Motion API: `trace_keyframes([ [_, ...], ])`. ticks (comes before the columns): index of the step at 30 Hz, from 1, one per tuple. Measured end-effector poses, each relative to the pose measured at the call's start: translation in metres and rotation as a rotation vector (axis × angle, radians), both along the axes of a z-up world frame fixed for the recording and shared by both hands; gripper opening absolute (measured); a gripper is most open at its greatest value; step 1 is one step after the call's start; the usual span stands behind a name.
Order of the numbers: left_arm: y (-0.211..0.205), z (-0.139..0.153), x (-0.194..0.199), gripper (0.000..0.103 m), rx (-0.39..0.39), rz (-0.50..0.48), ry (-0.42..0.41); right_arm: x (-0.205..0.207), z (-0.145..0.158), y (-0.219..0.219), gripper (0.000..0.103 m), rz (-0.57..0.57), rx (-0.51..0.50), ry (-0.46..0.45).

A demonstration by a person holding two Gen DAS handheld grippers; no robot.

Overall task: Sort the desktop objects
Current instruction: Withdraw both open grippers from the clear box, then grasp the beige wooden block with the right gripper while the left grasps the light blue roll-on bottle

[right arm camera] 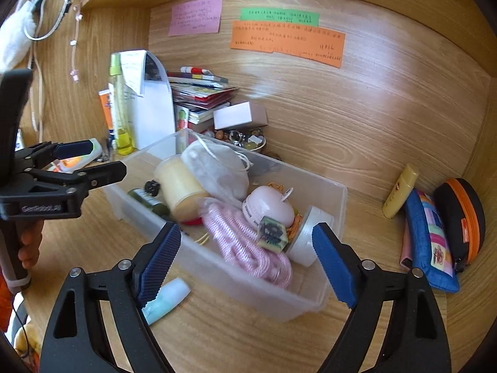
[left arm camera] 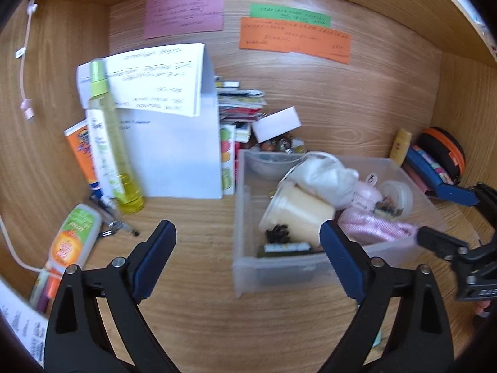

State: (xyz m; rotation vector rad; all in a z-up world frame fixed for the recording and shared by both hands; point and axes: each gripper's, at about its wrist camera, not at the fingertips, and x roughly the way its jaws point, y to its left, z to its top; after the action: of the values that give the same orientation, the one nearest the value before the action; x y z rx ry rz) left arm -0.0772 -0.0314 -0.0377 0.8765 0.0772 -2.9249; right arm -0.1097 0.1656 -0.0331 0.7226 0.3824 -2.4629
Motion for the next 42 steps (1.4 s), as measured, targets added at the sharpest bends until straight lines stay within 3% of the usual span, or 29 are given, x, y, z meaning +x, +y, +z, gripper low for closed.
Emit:
trace_keyframes([
  [14,0.004,-0.015,0.058,0.099,-0.098,-0.016,-0.060,0.054,-0.031,0.014,0.088,0.084,0.043,-0.121],
  [21,0.012,-0.030,0.081,0.099,-0.141,-0.031,-0.076,0.073,-0.057,-0.006,0.085,0.183,0.078,-0.196],
  [23,0.015,-0.032,0.084,0.099,-0.144,-0.041,-0.076,0.076,-0.064,-0.017,0.058,0.214,0.114,-0.211],
  [26,0.019,-0.036,0.084,0.099,-0.132,-0.061,-0.083,0.076,-0.074,-0.027,0.031,0.245,0.148,-0.245],
  [29,0.025,-0.040,0.080,0.099,-0.128,-0.086,-0.094,0.074,-0.078,-0.030,0.011,0.258,0.149,-0.265],
  [42,0.077,-0.056,0.039,0.099,-0.098,-0.258,-0.205,0.054,-0.056,0.023,0.010,0.131,0.057,-0.233],
])
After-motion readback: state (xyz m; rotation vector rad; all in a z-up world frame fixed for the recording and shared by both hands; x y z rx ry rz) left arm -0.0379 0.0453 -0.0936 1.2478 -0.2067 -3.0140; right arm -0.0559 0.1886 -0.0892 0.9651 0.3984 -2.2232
